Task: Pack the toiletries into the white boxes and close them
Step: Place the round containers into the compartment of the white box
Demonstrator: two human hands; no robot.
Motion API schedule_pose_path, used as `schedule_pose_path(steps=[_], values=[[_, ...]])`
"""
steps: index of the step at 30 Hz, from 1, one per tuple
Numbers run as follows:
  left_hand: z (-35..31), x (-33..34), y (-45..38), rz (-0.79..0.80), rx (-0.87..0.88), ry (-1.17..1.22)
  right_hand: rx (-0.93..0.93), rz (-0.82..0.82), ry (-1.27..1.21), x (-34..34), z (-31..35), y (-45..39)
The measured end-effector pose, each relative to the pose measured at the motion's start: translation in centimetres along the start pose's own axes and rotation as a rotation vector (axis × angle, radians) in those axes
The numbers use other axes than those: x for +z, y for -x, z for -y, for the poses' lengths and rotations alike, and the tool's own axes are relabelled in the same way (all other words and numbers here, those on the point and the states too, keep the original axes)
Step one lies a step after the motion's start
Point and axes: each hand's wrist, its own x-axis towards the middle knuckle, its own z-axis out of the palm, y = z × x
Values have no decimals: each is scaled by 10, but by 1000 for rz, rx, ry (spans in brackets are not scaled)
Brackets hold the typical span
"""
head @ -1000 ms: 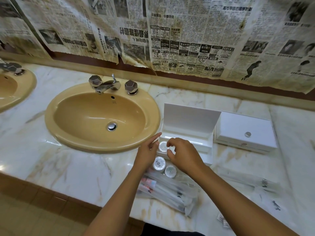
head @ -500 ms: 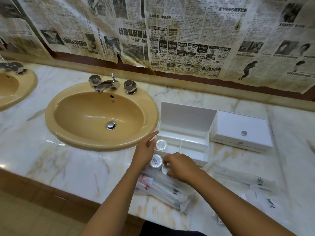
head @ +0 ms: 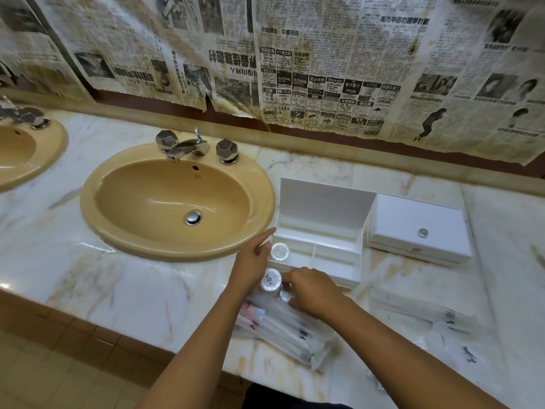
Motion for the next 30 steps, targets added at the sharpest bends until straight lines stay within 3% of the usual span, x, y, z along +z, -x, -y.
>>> schedule_pose_path(steps=[9, 17, 30], values=[[3, -1, -1, 19, -9, -15, 34, -27, -58, -29, 4, 12], [6, -2, -3, 26, 4, -19, 138, -289, -170, -56, 4, -7], [6, -4, -3, 50, -3, 16, 224, -274, -88, -33, 12, -35]])
